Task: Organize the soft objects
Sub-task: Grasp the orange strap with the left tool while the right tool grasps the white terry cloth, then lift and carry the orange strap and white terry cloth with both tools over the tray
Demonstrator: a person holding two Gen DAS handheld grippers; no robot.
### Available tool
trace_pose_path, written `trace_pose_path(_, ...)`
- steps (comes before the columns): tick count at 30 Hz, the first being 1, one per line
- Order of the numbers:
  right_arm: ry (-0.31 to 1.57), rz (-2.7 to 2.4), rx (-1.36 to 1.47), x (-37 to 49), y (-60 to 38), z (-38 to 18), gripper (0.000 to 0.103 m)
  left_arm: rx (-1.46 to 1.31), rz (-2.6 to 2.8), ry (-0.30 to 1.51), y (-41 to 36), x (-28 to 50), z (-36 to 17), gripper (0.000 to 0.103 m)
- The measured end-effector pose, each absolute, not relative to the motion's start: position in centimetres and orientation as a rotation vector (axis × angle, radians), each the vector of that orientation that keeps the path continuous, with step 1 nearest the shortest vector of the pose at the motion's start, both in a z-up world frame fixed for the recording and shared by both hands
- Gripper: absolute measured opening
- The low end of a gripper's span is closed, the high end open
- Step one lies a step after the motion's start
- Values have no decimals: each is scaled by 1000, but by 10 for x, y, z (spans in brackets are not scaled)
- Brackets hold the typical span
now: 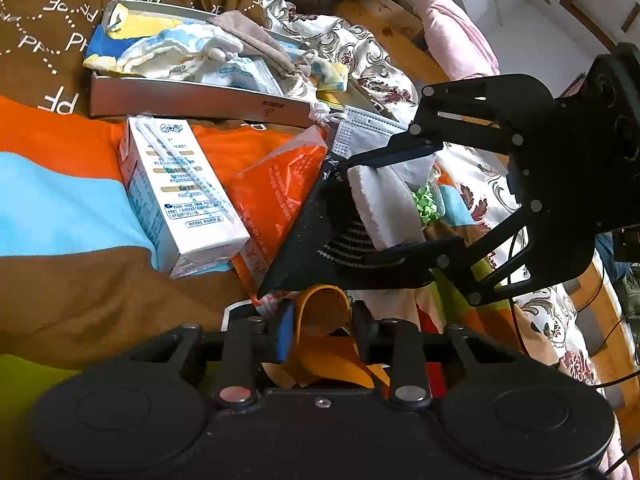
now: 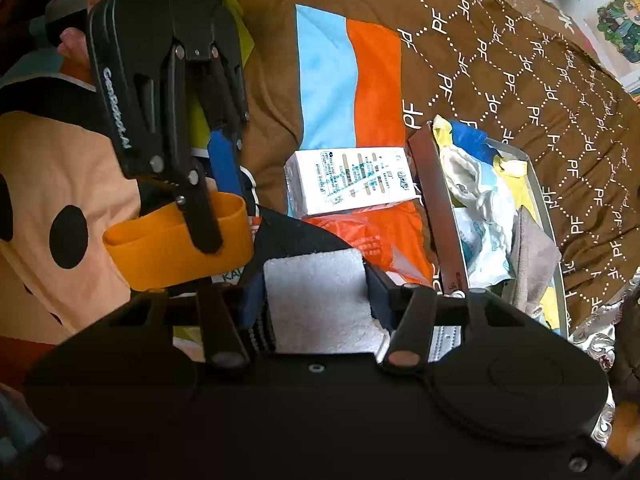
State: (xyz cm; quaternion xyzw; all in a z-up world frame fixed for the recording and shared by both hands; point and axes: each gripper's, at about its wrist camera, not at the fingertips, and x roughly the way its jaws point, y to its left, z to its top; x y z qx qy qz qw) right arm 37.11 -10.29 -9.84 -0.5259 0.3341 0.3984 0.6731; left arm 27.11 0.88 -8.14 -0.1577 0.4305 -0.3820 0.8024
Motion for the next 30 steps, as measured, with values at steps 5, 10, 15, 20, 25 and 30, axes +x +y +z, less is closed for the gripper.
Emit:
trace_pose_path(5,737,875,-1180,363,-105,-94,45,-328,-816,906,11,266,-77,19)
trace_pose_path(10,704,851,-1149,350,-108,-84,45,-329,-861,846,18,248,-70,14)
trace_pose_path(15,631,823,-1141,338,-110,-68,44,-311,-958,804,15,234,-56,13)
trace_pose_path(20,597,781,-1086,341,-111,-38,45,-312,-977,715,17,239,-32,13)
trace_pose_path(25,523,705,-1077,361,-111,-2,45,-320,-920,601,24,260,-9,13)
trace_pose_path(30,456,605,-1003,395,-114,29,45,-307,-831,513,24,293,6,13)
